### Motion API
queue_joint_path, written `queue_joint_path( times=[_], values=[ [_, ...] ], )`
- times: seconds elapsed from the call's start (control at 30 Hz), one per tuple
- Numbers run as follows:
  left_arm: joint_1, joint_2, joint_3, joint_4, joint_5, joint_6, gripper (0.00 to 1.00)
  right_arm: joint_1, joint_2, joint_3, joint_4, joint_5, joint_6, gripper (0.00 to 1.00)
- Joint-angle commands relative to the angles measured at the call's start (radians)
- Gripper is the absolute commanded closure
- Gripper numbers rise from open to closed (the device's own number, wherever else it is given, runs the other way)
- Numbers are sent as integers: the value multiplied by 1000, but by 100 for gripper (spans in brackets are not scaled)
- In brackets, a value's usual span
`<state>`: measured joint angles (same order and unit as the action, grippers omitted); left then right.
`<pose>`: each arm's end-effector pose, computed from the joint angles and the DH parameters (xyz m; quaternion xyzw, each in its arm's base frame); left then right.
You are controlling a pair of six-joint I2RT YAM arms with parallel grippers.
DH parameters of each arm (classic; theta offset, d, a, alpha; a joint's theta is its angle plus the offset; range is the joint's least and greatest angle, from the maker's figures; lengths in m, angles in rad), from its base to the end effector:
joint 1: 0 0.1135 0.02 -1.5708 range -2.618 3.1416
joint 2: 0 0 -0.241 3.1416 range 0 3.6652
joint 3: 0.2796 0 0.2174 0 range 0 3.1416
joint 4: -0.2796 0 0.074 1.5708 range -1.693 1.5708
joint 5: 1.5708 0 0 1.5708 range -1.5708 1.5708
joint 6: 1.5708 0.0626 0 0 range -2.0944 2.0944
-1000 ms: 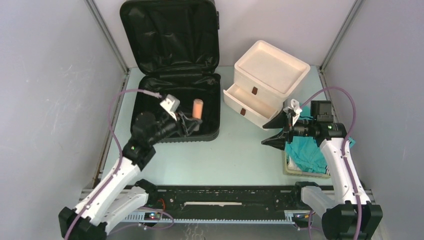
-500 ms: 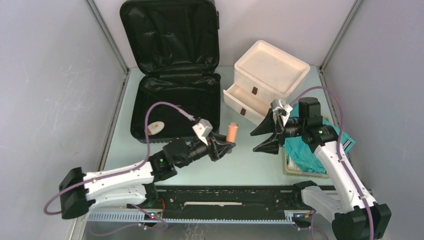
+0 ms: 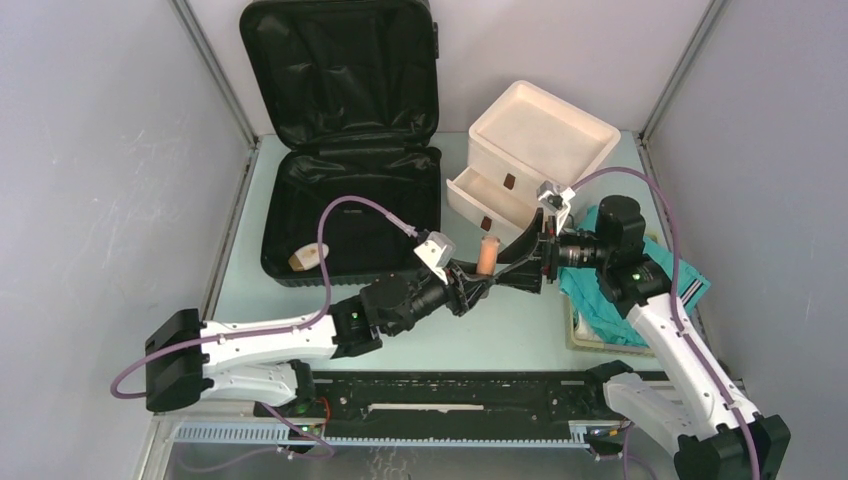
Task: Open, take out, and arrange the luggage
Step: Pass from the left arm to the right
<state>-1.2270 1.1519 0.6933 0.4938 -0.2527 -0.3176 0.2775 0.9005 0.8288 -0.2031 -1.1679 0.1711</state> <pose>0.1059 -0.2493 0.2997 0.2212 0.6588 -0.4353 0.5723 0.1553 0.1041 0.3205 -0.3677 0.6465 0.5406 0.3932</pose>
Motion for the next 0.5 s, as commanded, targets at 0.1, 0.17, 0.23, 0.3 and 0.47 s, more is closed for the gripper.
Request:
queue_joint_path(
  times=[0.1,0.17,0.23,0.3,0.47],
  values=[
    [-27,45,92,93,-24,-18,100,62,-40,-16,111,134,159,30],
    [-42,44,102,76,-34,-11,100,66,-52,-23,115,185,175,31],
    [-51,40,101,76,-37,-18,100,67,-62,-26,124,224,200,32],
    [-54,43,105,75,-33,-27,100,68,-73,-30,135,242,213,34],
    [-67,54,121,78,-17,-34,100,66,-86,-57,192,211,260,43]
  ],
)
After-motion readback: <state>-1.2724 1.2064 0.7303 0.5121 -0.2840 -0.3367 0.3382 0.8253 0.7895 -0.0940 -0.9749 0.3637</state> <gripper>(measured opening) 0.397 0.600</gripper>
